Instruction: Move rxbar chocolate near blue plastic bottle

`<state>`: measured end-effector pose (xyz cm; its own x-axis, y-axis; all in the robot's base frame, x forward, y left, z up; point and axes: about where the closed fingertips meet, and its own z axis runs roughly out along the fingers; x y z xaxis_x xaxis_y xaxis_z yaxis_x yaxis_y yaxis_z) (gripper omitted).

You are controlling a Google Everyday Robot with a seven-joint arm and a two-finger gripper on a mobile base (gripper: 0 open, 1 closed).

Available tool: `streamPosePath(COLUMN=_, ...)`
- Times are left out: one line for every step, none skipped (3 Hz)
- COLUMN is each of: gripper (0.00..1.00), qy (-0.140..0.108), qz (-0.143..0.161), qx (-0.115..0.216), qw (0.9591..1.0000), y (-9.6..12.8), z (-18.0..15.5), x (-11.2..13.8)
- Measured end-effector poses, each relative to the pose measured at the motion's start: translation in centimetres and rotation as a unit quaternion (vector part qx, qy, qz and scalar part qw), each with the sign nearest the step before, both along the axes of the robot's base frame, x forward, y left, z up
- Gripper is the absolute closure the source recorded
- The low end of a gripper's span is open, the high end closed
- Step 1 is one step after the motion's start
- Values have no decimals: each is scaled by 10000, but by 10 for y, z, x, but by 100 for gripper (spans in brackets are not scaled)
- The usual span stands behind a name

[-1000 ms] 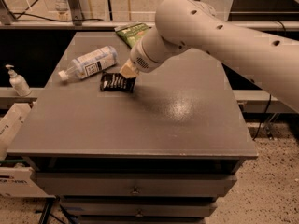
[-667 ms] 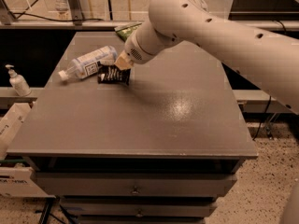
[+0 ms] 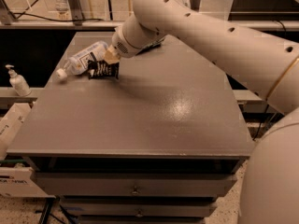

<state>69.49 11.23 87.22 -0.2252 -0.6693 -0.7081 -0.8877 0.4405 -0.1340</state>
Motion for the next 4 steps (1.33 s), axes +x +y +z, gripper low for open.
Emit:
streamPosePath(gripper=58, qy=52, qz=32, qx=38, qw=10000, y=8, z=-3, x=2)
streamPosePath(gripper=35, qy=102, qz=55, qx=52, qw=9999, y=13, z=-8, x=2)
streamPosePath(gripper=12, qy=151, qz=74, qx=58, qw=9998, y=15, z=-14, x=0)
streamPosePath(gripper=0, qy=178, qz=67, qx=74, qw=9998, y=13, z=-16, x=-2)
